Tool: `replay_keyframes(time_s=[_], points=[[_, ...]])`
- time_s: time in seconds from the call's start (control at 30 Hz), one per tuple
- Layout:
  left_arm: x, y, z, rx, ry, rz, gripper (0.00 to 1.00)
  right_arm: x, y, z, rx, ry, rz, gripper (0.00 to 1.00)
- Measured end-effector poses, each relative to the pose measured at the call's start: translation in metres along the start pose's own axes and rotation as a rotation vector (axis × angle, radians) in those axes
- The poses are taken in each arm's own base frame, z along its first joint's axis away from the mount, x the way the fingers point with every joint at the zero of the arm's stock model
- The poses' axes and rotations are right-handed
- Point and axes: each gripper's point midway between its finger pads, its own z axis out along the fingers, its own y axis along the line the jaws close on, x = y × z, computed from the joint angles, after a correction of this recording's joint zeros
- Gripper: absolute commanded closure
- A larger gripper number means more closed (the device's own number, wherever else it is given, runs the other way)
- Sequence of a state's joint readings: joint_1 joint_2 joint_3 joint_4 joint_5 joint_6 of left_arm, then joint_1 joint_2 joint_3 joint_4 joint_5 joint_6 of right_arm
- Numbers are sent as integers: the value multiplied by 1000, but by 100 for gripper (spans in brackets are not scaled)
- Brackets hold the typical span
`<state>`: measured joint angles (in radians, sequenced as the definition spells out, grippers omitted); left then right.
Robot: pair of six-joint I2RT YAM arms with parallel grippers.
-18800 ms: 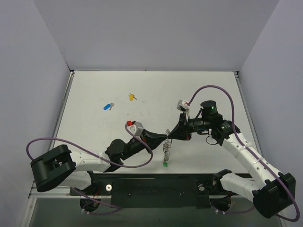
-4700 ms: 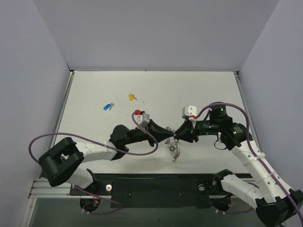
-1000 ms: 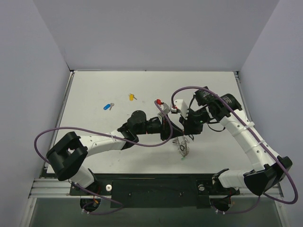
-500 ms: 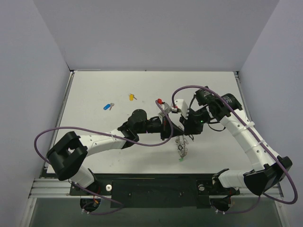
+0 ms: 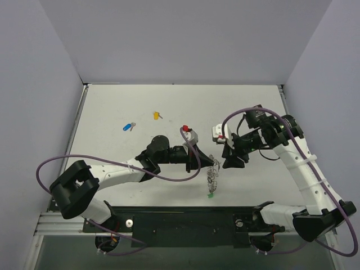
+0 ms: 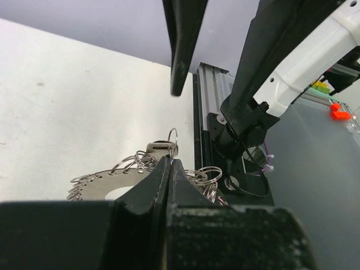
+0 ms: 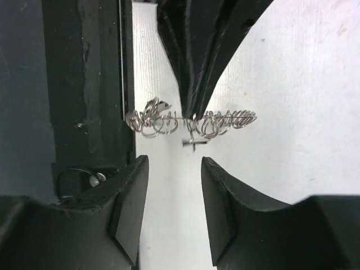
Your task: Put the keys on the keyring
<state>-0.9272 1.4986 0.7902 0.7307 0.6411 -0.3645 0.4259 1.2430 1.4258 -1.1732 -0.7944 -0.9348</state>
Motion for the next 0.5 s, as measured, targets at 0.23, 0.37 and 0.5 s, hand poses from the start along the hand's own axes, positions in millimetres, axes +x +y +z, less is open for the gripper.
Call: replay_keyframes(time_s=[0.23, 0.37, 0.5], points=[[-13, -13, -19, 6, -129, 94, 100, -3, 20, -8, 8, -72, -238, 61], [-21, -19, -22, 26, -183, 117, 100, -5, 18, -4, -4, -93, -302, 61], [-33, -25, -23, 46, -230, 143, 100, -12, 18, -2, -16, -126, -349, 62]])
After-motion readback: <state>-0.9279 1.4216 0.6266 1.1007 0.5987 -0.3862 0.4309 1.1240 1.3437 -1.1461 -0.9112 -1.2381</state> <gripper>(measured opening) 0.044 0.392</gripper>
